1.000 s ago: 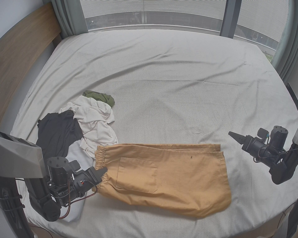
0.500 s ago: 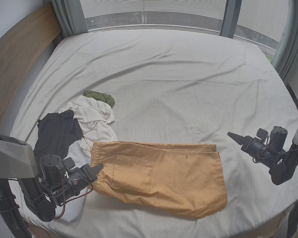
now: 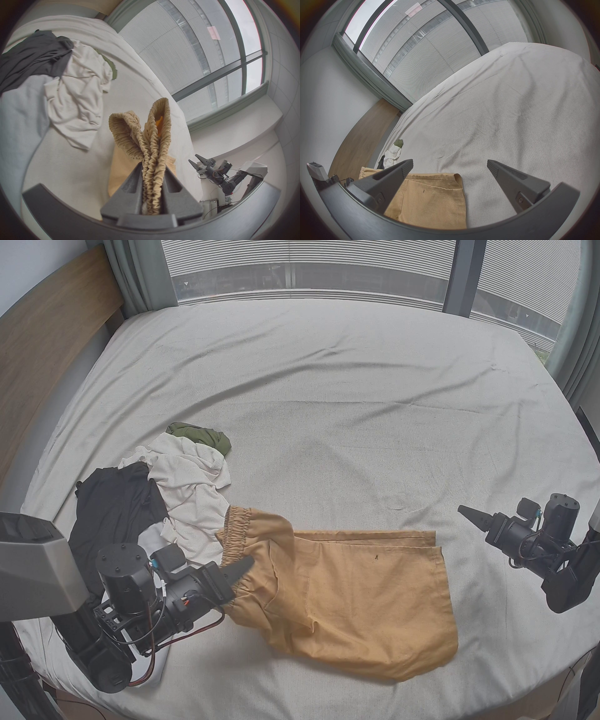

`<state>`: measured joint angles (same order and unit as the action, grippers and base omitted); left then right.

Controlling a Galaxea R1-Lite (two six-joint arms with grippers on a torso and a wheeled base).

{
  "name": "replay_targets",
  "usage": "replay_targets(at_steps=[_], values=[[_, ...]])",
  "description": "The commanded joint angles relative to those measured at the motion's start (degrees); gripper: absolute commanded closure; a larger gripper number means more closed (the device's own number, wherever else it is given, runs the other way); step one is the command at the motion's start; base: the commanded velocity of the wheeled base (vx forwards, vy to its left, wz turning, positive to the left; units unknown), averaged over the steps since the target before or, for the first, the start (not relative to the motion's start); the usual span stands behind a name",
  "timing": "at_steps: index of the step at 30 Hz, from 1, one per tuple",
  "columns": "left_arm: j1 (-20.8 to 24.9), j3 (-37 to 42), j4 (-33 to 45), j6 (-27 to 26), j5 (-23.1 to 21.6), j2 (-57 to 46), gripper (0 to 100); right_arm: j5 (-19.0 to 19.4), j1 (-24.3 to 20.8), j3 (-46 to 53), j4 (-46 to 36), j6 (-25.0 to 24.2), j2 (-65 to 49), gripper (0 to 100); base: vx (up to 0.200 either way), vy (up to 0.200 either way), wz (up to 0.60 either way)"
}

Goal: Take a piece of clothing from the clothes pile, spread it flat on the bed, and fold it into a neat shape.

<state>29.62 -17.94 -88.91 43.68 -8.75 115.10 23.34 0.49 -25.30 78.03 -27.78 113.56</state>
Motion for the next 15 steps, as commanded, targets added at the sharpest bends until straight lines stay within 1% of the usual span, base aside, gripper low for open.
replay_targets(at_steps=[1, 5, 6, 15], values=[[2.11, -2.62, 0.05, 0.09, -0.04, 0.3, 100, 0.03, 0.04, -0.02, 0.01, 0.01, -0.09, 0, 0.0, 0.0, 0.0], [3.42, -3.94, 0.05, 0.09, -0.04, 1.26, 100, 0.03, 0.04, -0.1, 0.01, 0.01, -0.09, 0, 0.0, 0.0, 0.0], [4.48, -4.56, 0.05, 0.09, 0.05, 2.41, 100, 0.03, 0.04, -0.1, 0.01, 0.01, -0.09, 0, 0.0, 0.0, 0.0], [7.47, -7.46, 0.05, 0.09, -0.04, 3.55, 100, 0.12, 0.04, -0.46, -0.16, -0.08, -1.41, 0, 0.0, 0.0, 0.0]])
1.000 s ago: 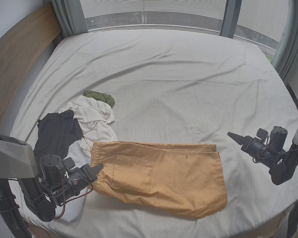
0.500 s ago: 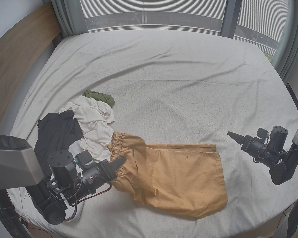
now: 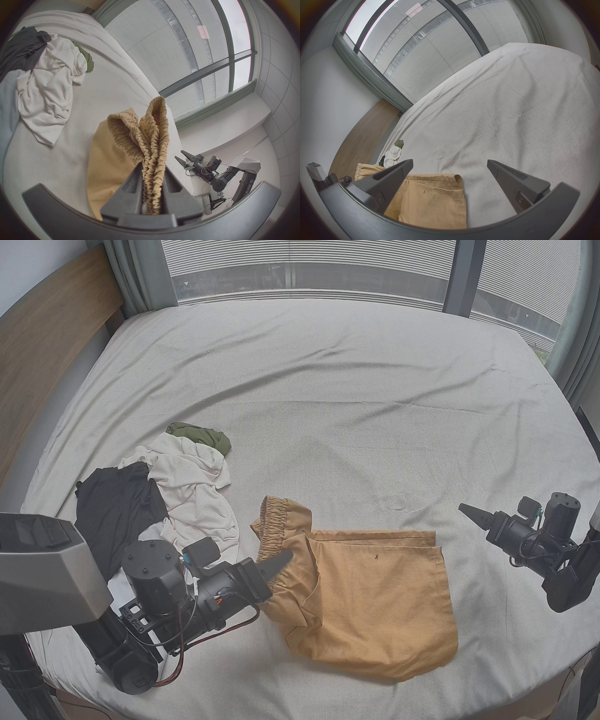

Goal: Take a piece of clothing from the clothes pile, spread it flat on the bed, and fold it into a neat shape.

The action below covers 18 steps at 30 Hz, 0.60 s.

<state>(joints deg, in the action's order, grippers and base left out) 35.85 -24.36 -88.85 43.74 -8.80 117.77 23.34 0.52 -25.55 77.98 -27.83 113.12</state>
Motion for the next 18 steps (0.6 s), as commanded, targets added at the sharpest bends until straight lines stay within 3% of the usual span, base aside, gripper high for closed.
replay_targets(at_steps=[1, 18], values=[[1.59, -1.31, 0.08, 0.03, -0.08, 0.79, 100, 0.12, 0.09, -0.2, -0.11, -0.12, -1.5, 0, 0.0, 0.0, 0.0], [8.8, -10.18, 5.0, 1.79, -0.34, 4.04, 100, 0.12, 0.44, -0.99, -0.2, -0.29, -3.17, 0, 0.0, 0.0, 0.0]])
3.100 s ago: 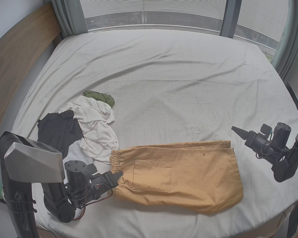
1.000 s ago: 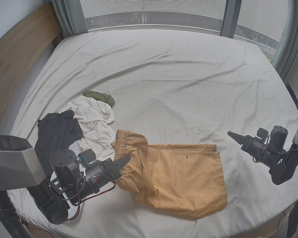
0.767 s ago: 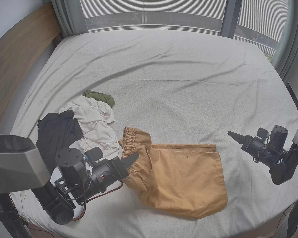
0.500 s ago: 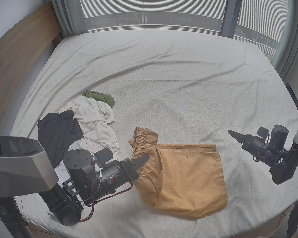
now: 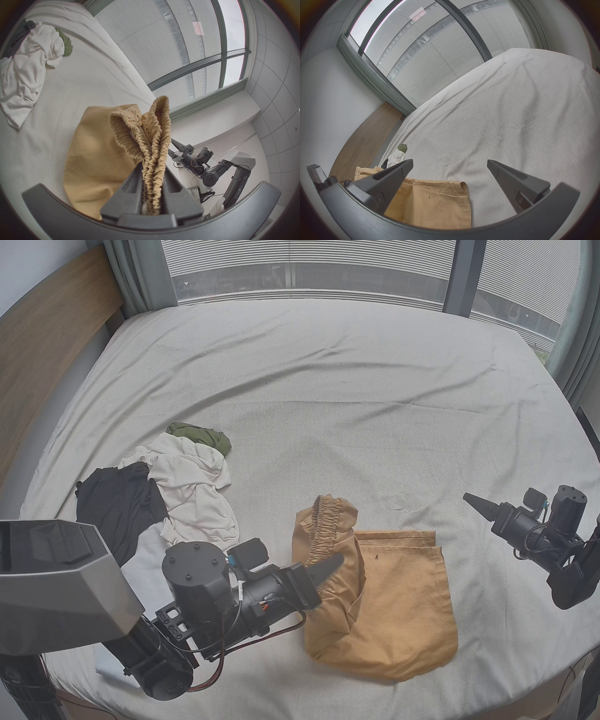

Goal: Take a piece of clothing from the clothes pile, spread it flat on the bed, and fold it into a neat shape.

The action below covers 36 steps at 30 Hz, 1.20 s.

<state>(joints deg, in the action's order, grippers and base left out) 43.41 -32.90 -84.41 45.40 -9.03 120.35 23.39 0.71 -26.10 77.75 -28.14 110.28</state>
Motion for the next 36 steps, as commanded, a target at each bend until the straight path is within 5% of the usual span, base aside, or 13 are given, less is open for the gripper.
replay_targets(at_steps=[1, 36], values=[[1.59, -1.9, 0.91, 0.13, -0.28, 2.17, 100, -0.01, 0.26, -0.44, 0.03, 0.01, -0.5, 0, 0.0, 0.0, 0.0], [5.81, -13.15, 8.12, 0.13, -1.6, 10.0, 100, -0.01, 0.08, -0.71, -0.32, -0.43, -1.91, 0, 0.0, 0.0, 0.0]])
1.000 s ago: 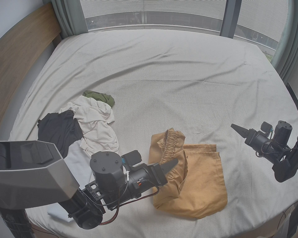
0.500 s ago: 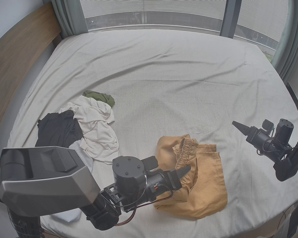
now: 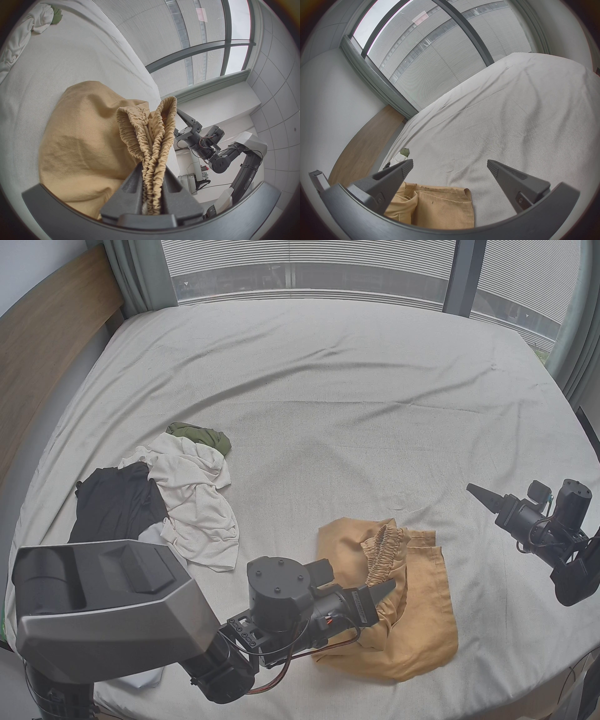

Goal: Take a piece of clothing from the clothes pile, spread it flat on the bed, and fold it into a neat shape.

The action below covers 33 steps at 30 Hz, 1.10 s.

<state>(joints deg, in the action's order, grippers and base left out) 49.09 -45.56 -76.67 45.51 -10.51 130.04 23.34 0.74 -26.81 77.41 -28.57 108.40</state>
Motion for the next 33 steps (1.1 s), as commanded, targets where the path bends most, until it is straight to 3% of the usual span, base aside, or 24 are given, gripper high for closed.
replay_targets(at_steps=[1, 2, 18, 26, 33], values=[[0.22, -0.59, 0.55, 0.02, -0.13, 0.3, 100, 0.03, 0.05, 0.0, 0.02, 0.01, -0.03, 0, 0.0, 0.0, 0.0], [0.22, -0.85, 0.9, 0.02, -0.21, 0.3, 0, 0.03, 0.05, 0.0, 0.02, 0.01, -0.03, 0, 0.0, 0.0, 0.0], [0.3, -2.52, 2.4, -0.24, 1.28, -0.31, 0, 0.03, -0.13, 0.7, -0.15, 0.01, 0.15, 0, 0.0, 0.0, 0.0], [-4.09, 8.73, 0.82, -1.74, 2.25, -8.66, 0, 0.3, -1.62, 4.48, -0.59, 0.45, -1.08, 0, 0.0, 0.0, 0.0], [-9.19, 18.13, -6.57, -6.75, 2.16, -9.63, 0, 0.3, -3.56, 9.32, -2.18, 4.23, -1.44, 0, 0.0, 0.0, 0.0]])
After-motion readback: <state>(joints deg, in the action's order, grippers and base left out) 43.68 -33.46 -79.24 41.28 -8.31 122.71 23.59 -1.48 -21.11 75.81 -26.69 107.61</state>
